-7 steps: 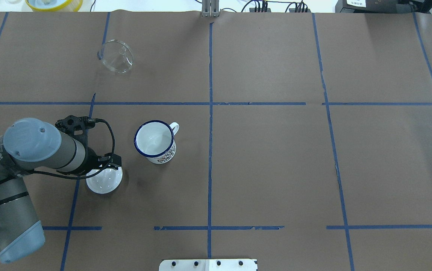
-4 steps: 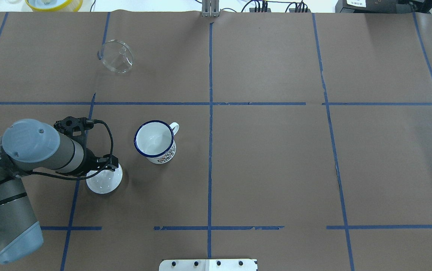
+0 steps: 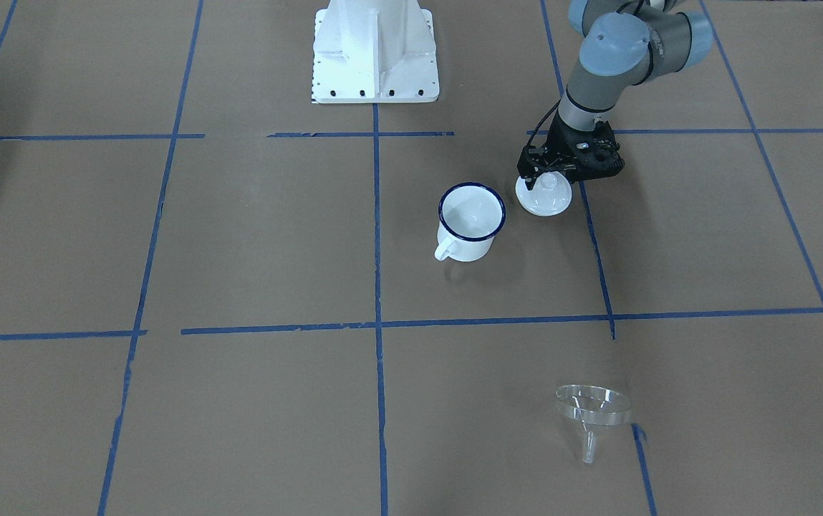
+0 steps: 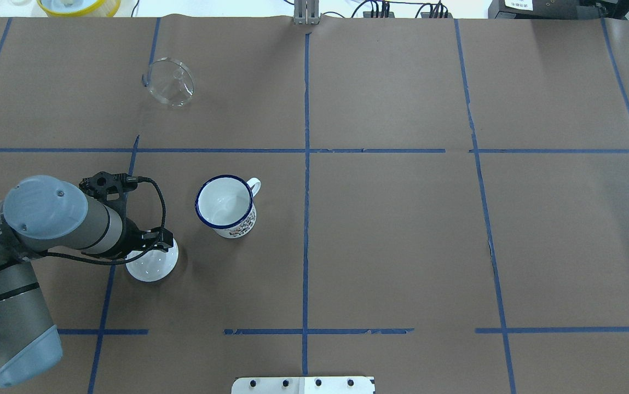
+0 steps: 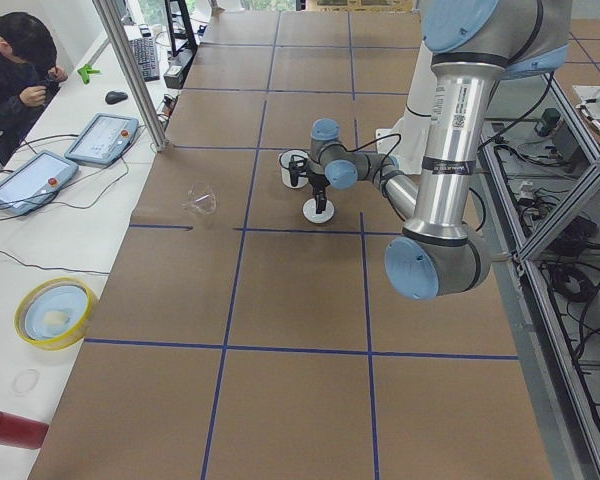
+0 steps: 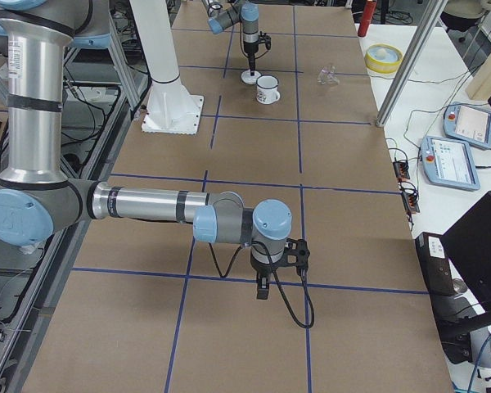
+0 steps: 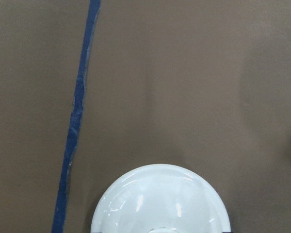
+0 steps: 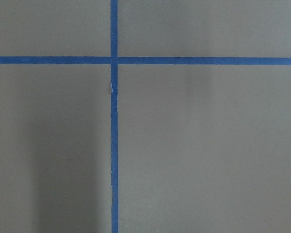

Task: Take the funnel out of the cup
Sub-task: 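Lower the left gripper and grasp the white lid by its knob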

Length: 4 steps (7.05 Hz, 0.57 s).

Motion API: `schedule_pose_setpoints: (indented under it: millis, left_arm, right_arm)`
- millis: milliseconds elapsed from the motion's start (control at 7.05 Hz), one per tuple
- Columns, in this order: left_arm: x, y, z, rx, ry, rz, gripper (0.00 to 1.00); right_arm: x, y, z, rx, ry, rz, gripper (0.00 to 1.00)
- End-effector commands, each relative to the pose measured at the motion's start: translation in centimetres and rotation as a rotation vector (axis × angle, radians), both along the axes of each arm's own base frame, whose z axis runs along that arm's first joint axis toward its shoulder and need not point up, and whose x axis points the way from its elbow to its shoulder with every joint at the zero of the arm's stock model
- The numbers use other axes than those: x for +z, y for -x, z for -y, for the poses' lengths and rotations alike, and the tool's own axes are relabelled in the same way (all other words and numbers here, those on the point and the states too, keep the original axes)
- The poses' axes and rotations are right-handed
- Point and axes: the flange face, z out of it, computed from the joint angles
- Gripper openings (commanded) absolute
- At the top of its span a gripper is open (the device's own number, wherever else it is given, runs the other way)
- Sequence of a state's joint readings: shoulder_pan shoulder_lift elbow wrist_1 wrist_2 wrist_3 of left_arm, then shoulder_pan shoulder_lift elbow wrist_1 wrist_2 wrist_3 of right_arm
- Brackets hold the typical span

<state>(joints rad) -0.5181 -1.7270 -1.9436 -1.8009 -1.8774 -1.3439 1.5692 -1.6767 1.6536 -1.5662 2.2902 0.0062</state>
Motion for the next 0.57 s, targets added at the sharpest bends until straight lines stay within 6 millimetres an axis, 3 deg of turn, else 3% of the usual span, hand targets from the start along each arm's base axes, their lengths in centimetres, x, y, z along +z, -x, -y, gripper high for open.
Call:
schedule_pose_setpoints:
  millis: [0, 142, 284, 426]
  left_arm:
    - [-0.09, -0.19, -0.26, 0.005, 0.0, -0.002, 0.77]
    - [-0.09, -0.19, -0.26, 0.002, 0.004, -0.002, 0.57]
    - [-0.16, -0.11, -0.21, -0.001, 0.004, -0.003, 0.15]
    - [-0.13, -0.05, -0.24, -0.002, 0.006, -0.002, 0.0]
  right_arm:
    - [0.0, 0.0, 0.0, 0.0, 0.0, 0.0, 1.0]
    - [0.0, 0.0, 0.0, 0.0, 0.0, 0.0, 1.0]
    - [0.0, 0.0, 0.0, 0.0, 0.0, 0.0, 1.0]
    - [0.0, 0.0, 0.0, 0.0, 0.0, 0.0, 1.0]
